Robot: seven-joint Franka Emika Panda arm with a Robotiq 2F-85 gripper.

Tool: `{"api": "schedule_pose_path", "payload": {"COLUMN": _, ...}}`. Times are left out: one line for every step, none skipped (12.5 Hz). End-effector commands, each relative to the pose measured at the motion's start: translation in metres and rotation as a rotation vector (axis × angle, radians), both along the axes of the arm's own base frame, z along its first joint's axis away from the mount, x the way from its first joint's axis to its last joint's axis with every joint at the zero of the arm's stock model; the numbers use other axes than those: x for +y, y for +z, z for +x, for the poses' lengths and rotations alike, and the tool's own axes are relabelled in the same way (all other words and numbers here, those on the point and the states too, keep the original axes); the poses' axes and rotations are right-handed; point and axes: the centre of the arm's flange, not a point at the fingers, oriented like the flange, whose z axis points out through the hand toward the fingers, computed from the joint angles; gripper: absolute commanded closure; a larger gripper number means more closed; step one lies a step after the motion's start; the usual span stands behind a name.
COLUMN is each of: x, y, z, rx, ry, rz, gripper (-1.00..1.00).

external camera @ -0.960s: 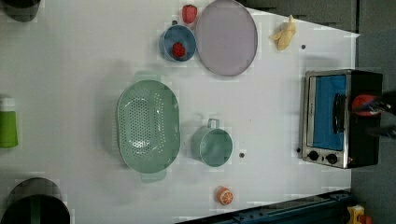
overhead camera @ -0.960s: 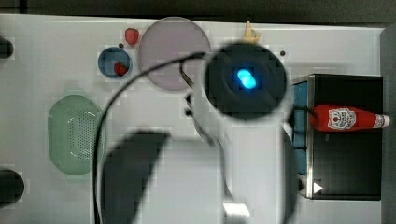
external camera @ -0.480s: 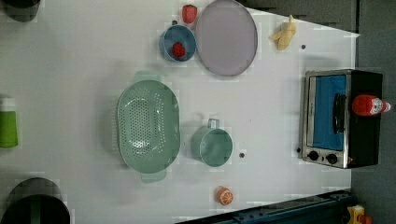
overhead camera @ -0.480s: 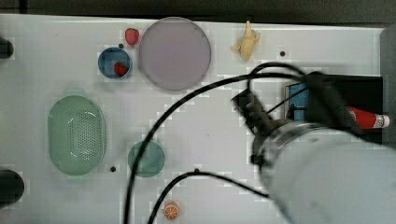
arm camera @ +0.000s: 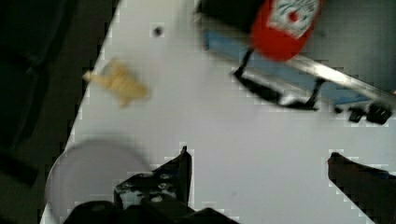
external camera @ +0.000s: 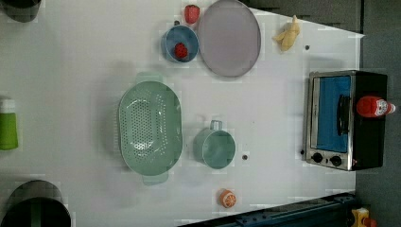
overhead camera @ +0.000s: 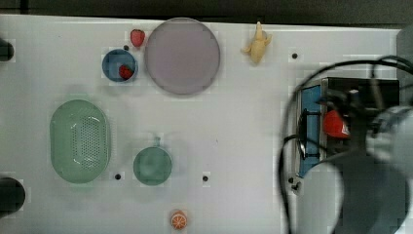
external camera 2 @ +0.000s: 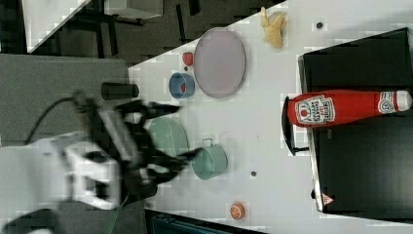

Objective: Pick Ketchup from oven and place it on table.

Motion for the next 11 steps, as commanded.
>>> {"api": "schedule_pose_path", "payload": {"x": -0.059, "y": -0.024, "z": -0.008, "rx": -0.017, "ry": -0.128, "rz": -0.044, "gripper": -1.0}}
{"api": "schedule_pose_path", "payload": {"x": -0.072, "y": -0.036, "z": -0.005, "rx": -0.008, "ry": -0.151, "rz": -0.055, "gripper": -1.0}}
{"api": "schedule_pose_path", "payload": {"x": -0.084, "y": -0.049, "z": -0.001, "rx": 0.011, "ry": -0.171, "rz": -0.064, "gripper": -1.0}}
{"api": "schedule_pose_path", "payload": {"x": -0.095, "y": -0.061, "z": 0.003, "rx": 0.032, "ry": -0.191, "rz": -0.071, "gripper": -1.0}}
{"api": "schedule_pose_path", "payload": {"x": -0.105, "y": -0.073, "z": 0.009, "rx": 0.047, "ry": -0.212, "rz": -0.07, "gripper": -1.0}}
{"api": "schedule_pose_path", "payload": {"x": -0.112, "y": -0.084, "z": 0.015, "rx": 0.054, "ry": -0.236, "rz": -0.055, "gripper": -1.0}}
{"api": "schedule_pose_path", "payload": {"x": -0.119, "y": -0.096, "z": 0.021, "rx": 0.057, "ry": -0.26, "rz": -0.035, "gripper": -1.0}}
{"api": "schedule_pose_path", "payload": {"x": -0.127, "y": -0.109, "z": 0.025, "rx": 0.062, "ry": -0.286, "rz": -0.016, "gripper": -1.0}}
{"api": "schedule_pose_path", "payload": {"x": -0.132, "y": -0.124, "z": 0.027, "rx": 0.074, "ry": -0.307, "rz": 0.004, "gripper": -1.0}}
{"api": "schedule_pose_path", "payload": {"x": -0.137, "y": -0.138, "z": 0.03, "rx": 0.078, "ry": -0.326, "rz": 0.017, "gripper": -1.0}}
{"api": "schedule_pose_path", "payload": {"x": -0.143, "y": -0.152, "z": 0.031, "rx": 0.085, "ry": -0.339, "rz": 0.016, "gripper": -1.0}}
